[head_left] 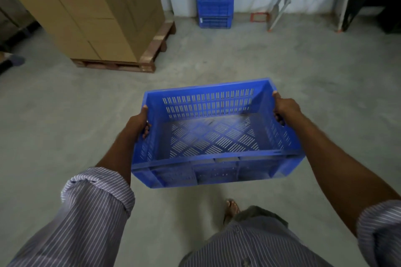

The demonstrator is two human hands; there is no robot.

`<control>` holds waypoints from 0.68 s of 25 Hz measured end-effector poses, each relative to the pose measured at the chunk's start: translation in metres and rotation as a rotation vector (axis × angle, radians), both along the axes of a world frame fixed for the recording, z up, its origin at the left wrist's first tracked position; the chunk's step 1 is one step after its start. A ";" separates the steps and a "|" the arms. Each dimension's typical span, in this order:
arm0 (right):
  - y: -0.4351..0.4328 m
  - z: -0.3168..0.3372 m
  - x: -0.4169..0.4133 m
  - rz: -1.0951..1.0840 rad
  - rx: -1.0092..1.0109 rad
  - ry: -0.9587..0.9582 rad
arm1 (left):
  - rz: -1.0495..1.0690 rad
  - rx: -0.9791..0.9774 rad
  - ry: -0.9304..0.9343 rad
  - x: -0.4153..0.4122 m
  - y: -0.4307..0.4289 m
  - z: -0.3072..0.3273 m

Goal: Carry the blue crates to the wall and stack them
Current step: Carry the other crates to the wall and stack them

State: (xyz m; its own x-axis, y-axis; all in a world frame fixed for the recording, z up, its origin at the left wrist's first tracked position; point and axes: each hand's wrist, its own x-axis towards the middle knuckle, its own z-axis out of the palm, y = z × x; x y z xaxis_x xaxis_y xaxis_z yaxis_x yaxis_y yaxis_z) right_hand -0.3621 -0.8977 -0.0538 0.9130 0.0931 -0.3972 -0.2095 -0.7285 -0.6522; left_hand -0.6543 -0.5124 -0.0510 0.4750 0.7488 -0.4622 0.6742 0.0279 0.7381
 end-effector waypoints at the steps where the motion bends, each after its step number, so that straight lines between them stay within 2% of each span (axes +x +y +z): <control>1: 0.012 0.004 0.024 0.000 -0.018 -0.005 | 0.001 0.011 0.004 0.027 0.010 0.001; 9: 0.133 0.008 0.239 -0.101 -0.129 -0.101 | -0.033 0.166 0.012 0.255 0.123 0.016; 14: 0.223 0.009 0.369 -0.114 -0.157 -0.129 | -0.080 0.211 0.042 0.413 0.234 -0.005; 17: 0.276 0.009 0.457 -0.171 -0.107 -0.125 | -0.113 0.168 -0.028 0.508 0.301 -0.004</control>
